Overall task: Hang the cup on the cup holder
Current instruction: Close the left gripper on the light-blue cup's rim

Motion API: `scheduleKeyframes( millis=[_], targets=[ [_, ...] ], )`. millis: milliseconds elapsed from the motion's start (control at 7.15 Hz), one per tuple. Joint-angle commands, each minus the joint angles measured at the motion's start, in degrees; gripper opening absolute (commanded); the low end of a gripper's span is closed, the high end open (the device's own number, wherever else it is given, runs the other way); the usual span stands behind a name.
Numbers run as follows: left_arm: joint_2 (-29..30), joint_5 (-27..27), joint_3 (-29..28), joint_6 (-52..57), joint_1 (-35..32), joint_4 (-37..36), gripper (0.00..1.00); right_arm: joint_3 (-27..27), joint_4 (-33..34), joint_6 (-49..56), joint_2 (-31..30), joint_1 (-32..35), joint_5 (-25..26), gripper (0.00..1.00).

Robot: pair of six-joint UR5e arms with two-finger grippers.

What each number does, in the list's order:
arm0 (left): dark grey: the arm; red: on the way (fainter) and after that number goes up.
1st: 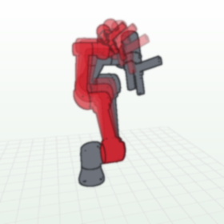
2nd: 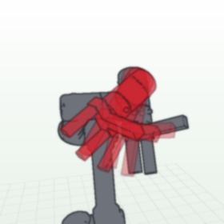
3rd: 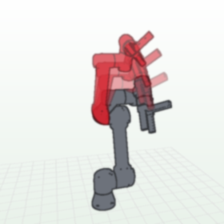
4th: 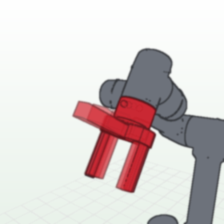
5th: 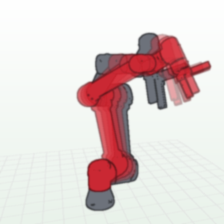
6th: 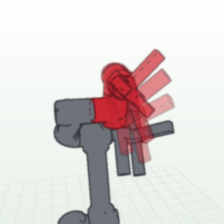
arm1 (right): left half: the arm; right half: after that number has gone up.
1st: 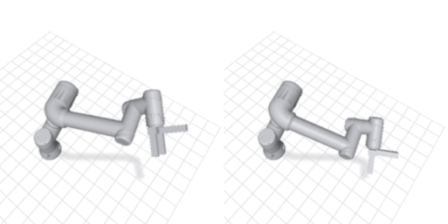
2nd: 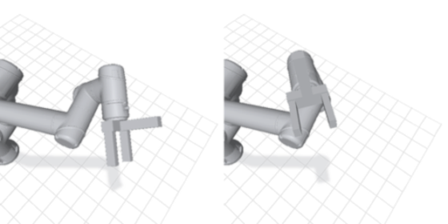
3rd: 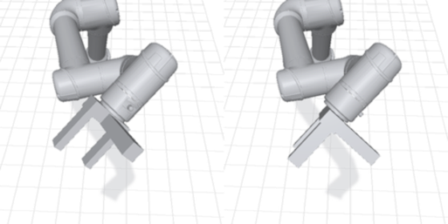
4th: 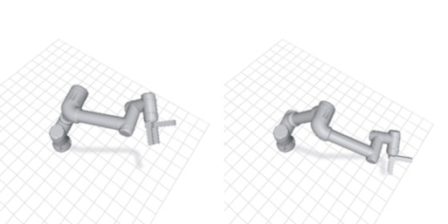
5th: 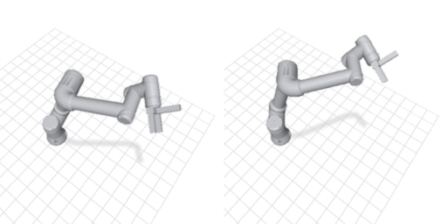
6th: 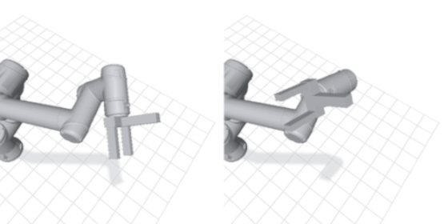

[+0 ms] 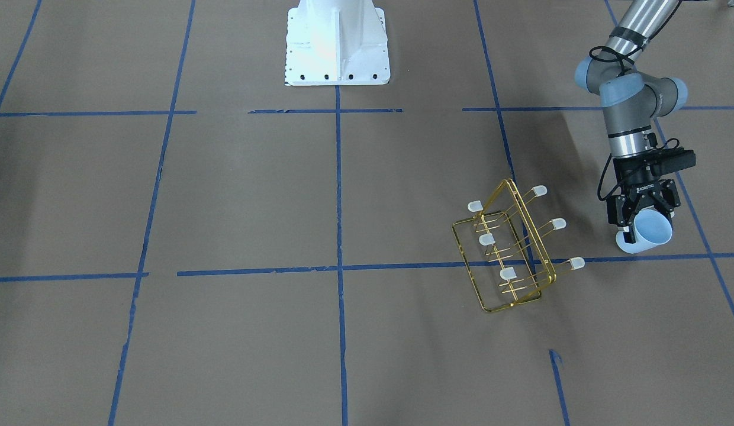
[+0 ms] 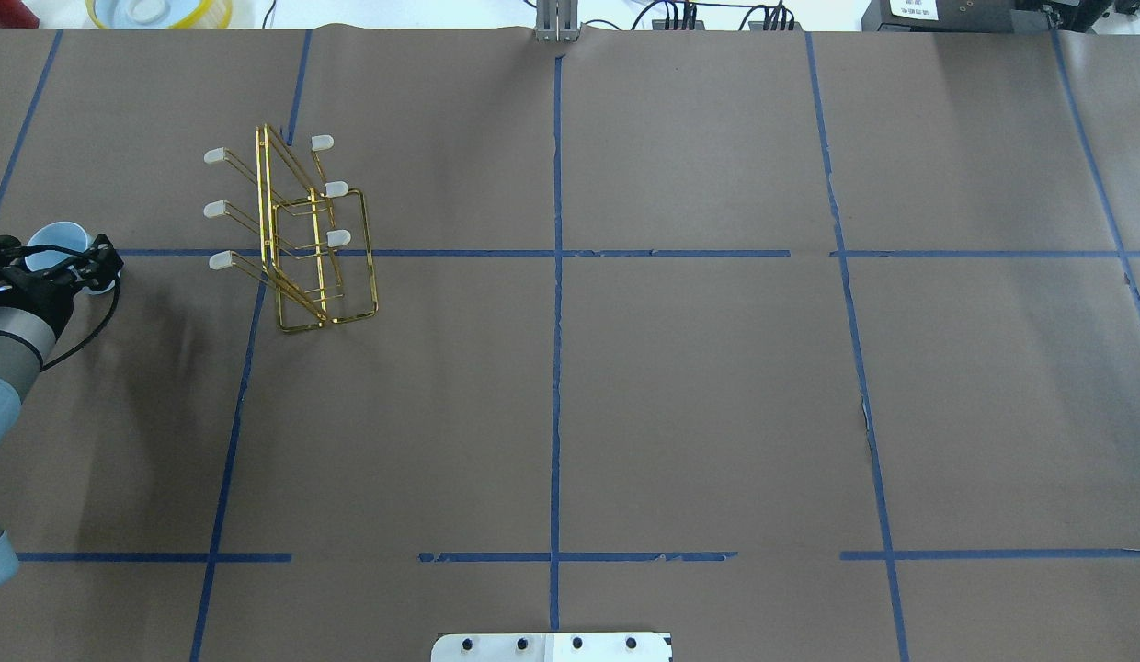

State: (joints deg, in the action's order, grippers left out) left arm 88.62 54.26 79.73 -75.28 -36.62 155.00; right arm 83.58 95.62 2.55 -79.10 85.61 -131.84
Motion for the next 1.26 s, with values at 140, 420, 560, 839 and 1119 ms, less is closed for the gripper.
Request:
scheduleKeyframes(
  millis=[140,420,560,839,1119],
  targets=[
    [3.5,1.3,-4.2,1.4,-1.3,1.1,1.00,0.0,0.0,0.0,0.0,0.0,0.0,1.00],
    [3.4,1.1,-4.9,1.4,-1.3,1.1,1.00,0.0,0.0,0.0,0.0,-0.1,0.0,1.00],
    [3.4,1.1,-5.1,1.4,-1.2,1.1,1.00,0.0,0.0,0.0,0.0,0.0,0.0,1.00],
    [3.4,1.3,-5.6,1.3,-0.8,1.1,1.00,0.0,0.0,0.0,0.0,0.0,0.0,1.00],
    [3.3,1.5,-5.5,0.8,0.1,1.5,0.98,0.0,0.0,0.0,0.0,0.0,0.0,1.00]
  ],
)
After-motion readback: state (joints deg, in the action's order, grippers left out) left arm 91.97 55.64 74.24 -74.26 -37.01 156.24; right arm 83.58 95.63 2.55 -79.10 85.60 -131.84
